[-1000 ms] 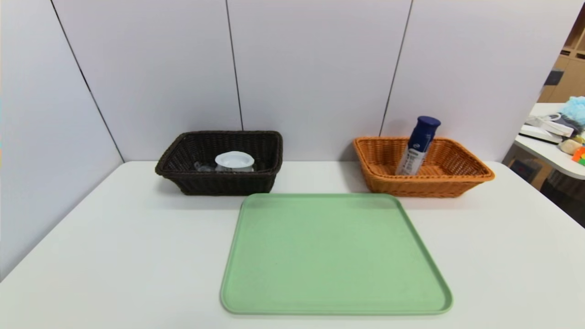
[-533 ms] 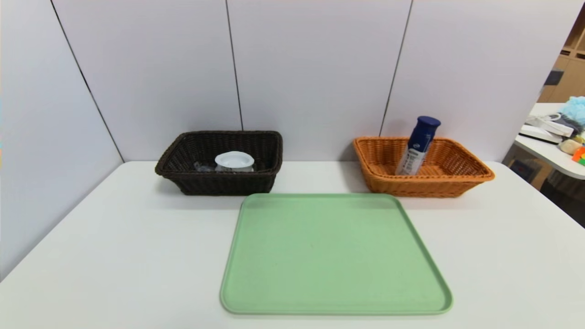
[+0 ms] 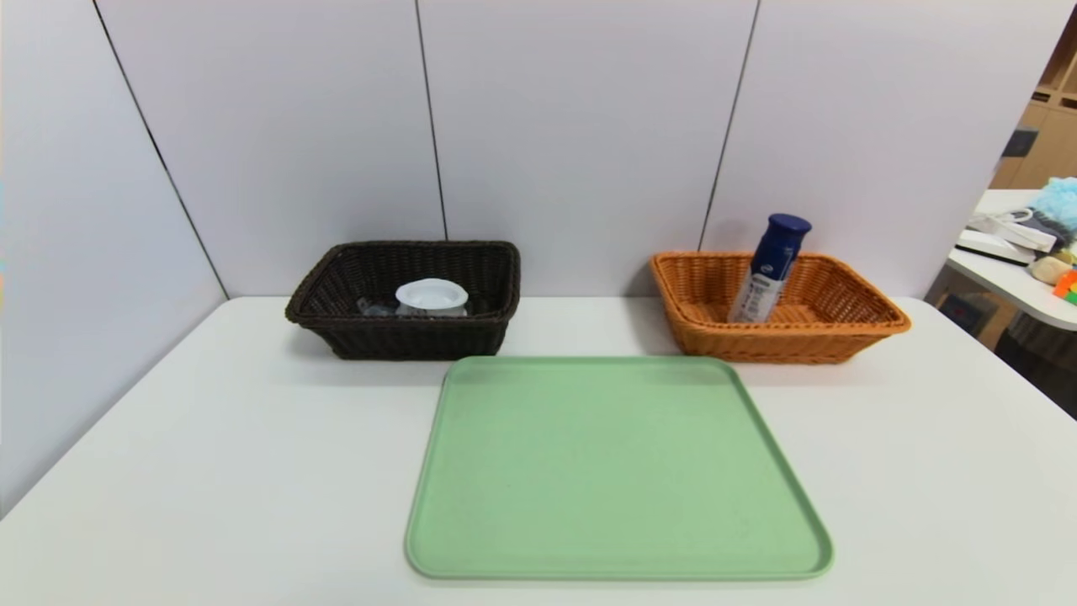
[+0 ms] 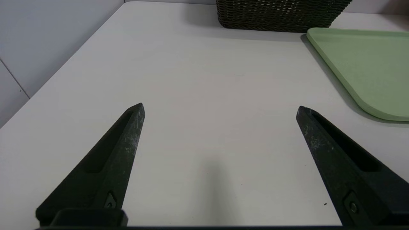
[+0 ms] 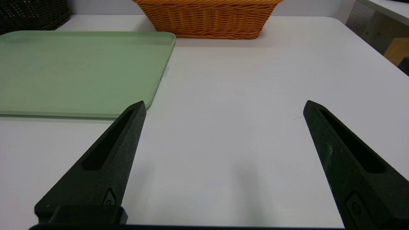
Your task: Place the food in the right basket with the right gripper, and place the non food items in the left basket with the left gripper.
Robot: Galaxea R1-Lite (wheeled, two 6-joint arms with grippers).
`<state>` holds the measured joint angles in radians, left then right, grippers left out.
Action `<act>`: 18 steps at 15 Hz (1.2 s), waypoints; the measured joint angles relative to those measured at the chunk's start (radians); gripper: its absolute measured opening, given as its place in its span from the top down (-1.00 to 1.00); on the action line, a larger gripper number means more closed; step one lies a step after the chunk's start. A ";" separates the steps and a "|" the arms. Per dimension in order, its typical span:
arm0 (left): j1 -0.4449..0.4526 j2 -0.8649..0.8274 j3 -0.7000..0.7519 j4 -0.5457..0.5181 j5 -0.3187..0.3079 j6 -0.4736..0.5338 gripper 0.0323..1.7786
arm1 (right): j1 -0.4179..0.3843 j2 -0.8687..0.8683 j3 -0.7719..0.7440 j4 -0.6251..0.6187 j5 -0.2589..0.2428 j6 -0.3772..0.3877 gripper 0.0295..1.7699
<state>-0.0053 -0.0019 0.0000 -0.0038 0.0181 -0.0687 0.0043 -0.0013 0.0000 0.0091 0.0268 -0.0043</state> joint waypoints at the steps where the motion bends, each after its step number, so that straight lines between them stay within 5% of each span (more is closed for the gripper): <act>1: 0.000 0.000 0.000 0.000 0.001 -0.002 -0.90 | 0.000 0.000 0.000 0.000 0.000 0.001 -0.92; 18: 0.000 0.000 0.000 0.000 0.002 -0.003 -0.90 | 0.000 0.000 0.000 -0.001 -0.004 0.006 -0.92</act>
<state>-0.0057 -0.0017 0.0000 -0.0043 0.0202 -0.0715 0.0043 -0.0013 0.0000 0.0077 0.0226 0.0013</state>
